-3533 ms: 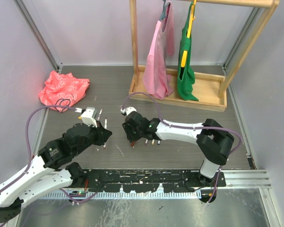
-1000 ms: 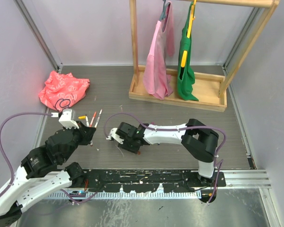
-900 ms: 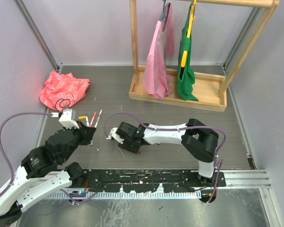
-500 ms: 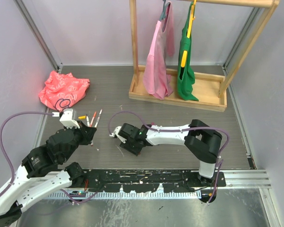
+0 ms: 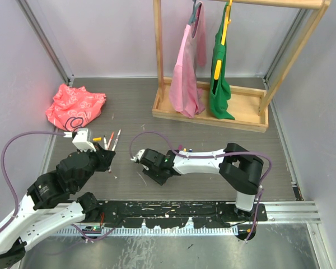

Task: Insert the pens into the pen caps
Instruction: Insert the pen cap onto the pen.

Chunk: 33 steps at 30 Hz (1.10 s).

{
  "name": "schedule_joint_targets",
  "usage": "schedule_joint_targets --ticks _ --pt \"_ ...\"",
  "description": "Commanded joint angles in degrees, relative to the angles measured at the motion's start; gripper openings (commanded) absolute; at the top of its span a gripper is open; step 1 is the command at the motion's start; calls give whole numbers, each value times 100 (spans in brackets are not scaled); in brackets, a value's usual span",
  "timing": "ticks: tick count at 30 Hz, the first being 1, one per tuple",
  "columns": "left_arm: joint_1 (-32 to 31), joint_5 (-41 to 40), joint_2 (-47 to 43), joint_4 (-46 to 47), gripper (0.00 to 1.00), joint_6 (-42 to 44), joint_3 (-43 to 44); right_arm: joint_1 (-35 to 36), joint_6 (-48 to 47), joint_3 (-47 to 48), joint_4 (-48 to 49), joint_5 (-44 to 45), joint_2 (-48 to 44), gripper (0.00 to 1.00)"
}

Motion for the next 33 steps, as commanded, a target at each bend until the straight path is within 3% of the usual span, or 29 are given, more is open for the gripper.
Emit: schedule_joint_targets --ticks 1,8,19,27,33 --pt "13 -11 -57 243 0 -60 70 76 311 -202 -489 225 138 33" --pt "15 84 29 335 0 -58 64 120 336 -203 -549 251 135 36" --pt "17 73 23 323 0 -67 46 129 604 -303 -431 295 9 20" --pt "13 190 152 482 0 -23 50 116 1224 -674 286 1081 -1293 0" --pt "18 369 623 555 0 148 262 62 1886 -1568 1123 2297 -2879 0"
